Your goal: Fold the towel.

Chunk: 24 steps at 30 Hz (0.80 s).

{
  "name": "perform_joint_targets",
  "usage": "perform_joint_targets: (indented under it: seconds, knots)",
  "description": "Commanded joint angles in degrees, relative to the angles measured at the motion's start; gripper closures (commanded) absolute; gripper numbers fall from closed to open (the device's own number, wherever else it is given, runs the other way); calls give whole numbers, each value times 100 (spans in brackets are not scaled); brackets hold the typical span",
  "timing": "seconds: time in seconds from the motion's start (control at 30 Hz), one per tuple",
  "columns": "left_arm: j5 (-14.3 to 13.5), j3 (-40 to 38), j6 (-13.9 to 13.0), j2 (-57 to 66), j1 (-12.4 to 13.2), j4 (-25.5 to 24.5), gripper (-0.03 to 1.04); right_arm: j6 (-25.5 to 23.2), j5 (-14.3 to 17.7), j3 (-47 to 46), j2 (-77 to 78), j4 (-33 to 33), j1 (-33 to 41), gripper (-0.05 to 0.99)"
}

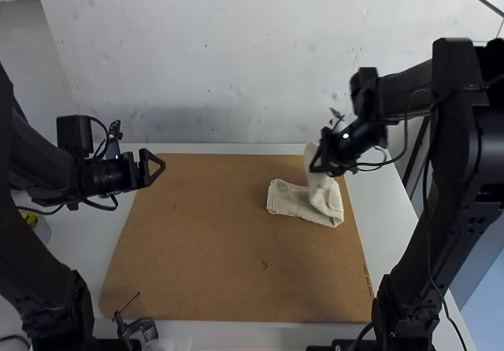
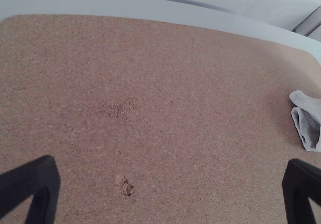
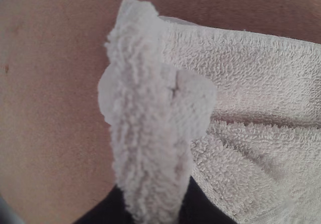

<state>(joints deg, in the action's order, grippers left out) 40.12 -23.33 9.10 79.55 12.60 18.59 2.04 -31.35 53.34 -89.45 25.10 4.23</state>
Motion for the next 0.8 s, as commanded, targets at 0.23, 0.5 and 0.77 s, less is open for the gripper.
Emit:
perform_joint_targets:
  seconds: [0.23,0.5,0.77]
  knots:
    - [128,48,13,-97,243,75,0,-758,332,97,-609,-612,702,87]
    - [198,48,4,-62,304,83,0,-943,376,256,-1479,-1201,922,87]
    - [268,48,-14,-1,419,189,0,-1162,376,809,-1980,-1315,1185,87]
